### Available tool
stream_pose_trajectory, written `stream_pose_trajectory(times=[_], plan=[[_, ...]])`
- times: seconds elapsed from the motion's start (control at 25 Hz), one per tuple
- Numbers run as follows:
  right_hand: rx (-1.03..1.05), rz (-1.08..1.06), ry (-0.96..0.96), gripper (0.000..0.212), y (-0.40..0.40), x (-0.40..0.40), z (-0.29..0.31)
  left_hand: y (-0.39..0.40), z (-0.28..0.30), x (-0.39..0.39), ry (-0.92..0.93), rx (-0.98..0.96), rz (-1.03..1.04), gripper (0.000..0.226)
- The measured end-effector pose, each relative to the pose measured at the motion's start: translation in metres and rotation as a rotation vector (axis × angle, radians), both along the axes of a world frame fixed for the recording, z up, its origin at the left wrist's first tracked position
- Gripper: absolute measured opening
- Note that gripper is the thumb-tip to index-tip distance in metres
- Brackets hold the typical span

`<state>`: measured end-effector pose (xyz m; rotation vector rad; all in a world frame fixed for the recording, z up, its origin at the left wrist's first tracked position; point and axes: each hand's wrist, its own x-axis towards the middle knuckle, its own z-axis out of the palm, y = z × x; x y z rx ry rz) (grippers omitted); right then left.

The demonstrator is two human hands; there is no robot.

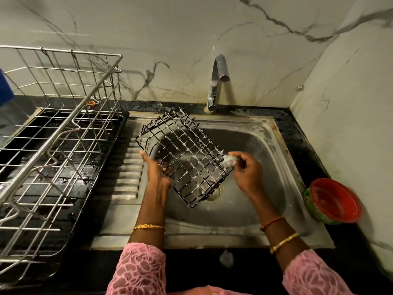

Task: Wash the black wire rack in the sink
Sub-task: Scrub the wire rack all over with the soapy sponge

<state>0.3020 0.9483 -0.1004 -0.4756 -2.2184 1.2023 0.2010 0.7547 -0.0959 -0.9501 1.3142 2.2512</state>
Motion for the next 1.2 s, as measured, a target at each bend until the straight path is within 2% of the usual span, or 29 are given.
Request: stream_pose_trajectory(times=[0.24, 0.32, 0.4, 0.52, 0.64, 0.84, 0.96, 1.08, 1.2], plan=[[-0.294, -0.083, -0.117, 0.025, 0.012, -0.015, -0.015, -0.003, -0.007, -0.005, -0.020, -0.007, 0.001, 0.069], [-0.350, -0.155, -0.102, 0.023, 0.007, -0.013, -0.020, 0.000, -0.008, -0.004, -0.011, -0.019, 0.025, 0.068], [-0.375, -0.287, -0.009, 0.026, -0.006, -0.007, -0.023, 0.007, -0.008, -0.003, 0.001, -0.017, 0.066, 0.072], [-0.298, -0.345, 0.142, 0.030, -0.031, 0.005, -0.020, 0.015, -0.009, -0.001, -0.023, 0.050, 0.156, 0.077], [-0.200, -0.219, 0.205, 0.032, -0.059, 0.023, -0.018, 0.018, -0.008, 0.003, -0.038, 0.094, 0.157, 0.082], [0.010, 0.007, 0.258, 0.017, -0.074, 0.051, -0.015, 0.013, -0.009, 0.002, -0.035, 0.069, 0.126, 0.088], [-0.066, -0.056, 0.214, 0.022, -0.050, 0.026, -0.003, 0.011, -0.011, 0.001, -0.047, 0.029, 0.099, 0.086], [-0.235, -0.169, 0.037, 0.021, -0.010, -0.008, 0.001, 0.013, -0.009, 0.005, -0.041, 0.040, 0.076, 0.087], [-0.241, -0.184, -0.065, 0.021, -0.010, -0.010, -0.009, 0.014, -0.006, 0.005, -0.026, 0.065, 0.116, 0.094]])
